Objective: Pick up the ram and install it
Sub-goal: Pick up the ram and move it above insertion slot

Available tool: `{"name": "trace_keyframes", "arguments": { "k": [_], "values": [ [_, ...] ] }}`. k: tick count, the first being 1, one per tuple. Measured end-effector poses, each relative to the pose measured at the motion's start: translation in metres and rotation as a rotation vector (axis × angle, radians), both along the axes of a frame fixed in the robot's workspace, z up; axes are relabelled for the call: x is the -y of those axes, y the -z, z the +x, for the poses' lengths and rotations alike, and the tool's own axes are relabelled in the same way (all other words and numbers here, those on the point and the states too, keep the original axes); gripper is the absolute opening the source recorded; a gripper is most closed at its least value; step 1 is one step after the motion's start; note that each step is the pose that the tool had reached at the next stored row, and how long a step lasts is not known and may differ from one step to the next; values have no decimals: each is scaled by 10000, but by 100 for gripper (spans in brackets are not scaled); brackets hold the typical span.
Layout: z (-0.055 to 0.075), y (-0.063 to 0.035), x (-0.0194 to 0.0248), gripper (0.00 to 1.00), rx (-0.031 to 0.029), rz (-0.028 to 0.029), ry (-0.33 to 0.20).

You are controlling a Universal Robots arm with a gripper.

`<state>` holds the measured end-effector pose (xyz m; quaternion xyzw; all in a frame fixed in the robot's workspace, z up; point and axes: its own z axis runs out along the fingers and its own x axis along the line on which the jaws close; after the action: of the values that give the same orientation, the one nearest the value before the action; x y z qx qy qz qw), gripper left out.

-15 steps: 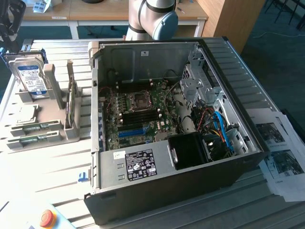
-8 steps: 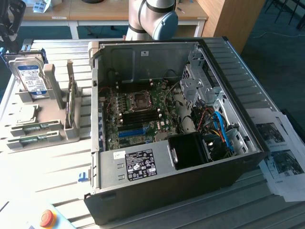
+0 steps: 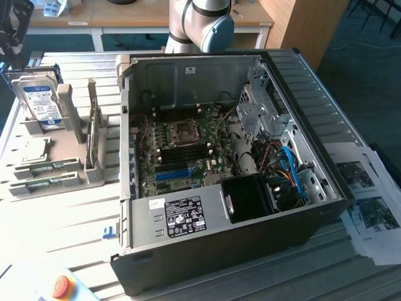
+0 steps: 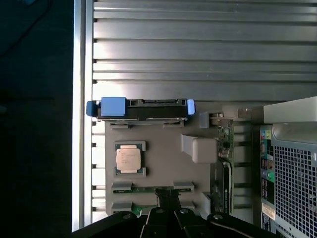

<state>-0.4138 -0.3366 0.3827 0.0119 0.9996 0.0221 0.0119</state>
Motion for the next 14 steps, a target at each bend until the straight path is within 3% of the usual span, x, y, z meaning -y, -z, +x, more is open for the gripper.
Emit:
{"name": "trace_keyframes", "arguments": {
  "k": [14],
  "values": [
    [-1, -1, 8, 10, -1, -1, -1140]
  ]
}}
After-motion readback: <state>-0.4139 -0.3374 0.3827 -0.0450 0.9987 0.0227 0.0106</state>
